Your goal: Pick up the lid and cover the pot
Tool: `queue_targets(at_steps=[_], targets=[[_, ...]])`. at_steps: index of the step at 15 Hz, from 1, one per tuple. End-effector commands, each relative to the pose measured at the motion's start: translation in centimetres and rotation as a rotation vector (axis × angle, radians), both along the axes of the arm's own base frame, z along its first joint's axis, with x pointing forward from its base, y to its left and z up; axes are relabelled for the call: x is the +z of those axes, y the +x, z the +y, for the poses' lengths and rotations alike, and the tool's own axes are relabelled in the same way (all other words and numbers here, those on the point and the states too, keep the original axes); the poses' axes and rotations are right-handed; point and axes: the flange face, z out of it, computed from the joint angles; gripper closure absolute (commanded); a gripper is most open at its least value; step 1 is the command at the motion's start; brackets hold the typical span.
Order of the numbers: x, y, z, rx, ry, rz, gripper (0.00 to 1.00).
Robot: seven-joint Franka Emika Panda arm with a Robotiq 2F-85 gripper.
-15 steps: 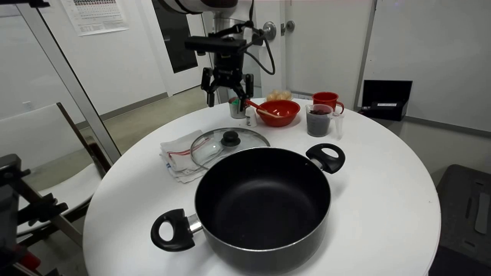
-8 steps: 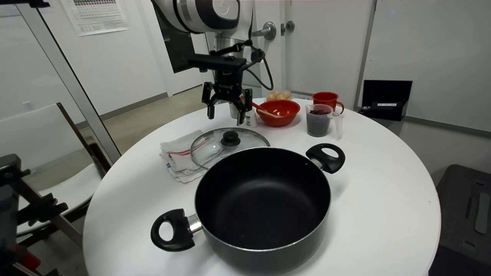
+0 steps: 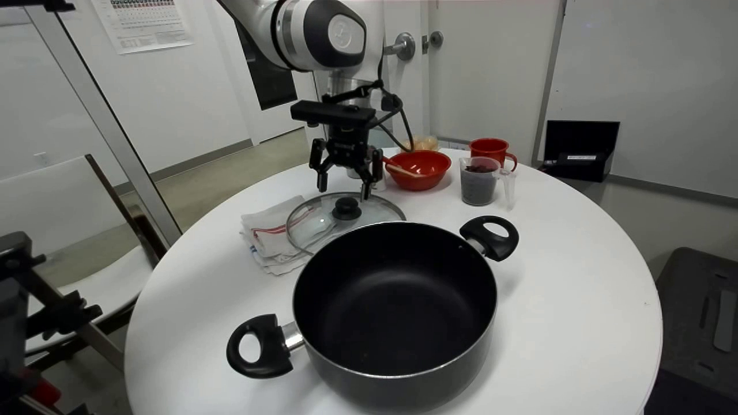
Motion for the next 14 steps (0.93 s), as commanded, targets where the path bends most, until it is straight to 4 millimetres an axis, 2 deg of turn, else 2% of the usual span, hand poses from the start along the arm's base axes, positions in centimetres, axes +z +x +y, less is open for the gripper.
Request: queue_targets(at_steps=[1,6,7,10,14], targets=[[-1.0,1.0,0.2,0.023,0.001,-0.013,0.00],[-2.0,1.2,0.2,0.024,0.005,-0.012,0.00],[-2.1,1.2,0.2,0.023,0.005,-0.013,0.20],[-2.2,1.2,0.1,0.022,0.005,-0.017,0.40],[-1.9,1.3,0.0,0.021,0.007,-0.026,0.72]])
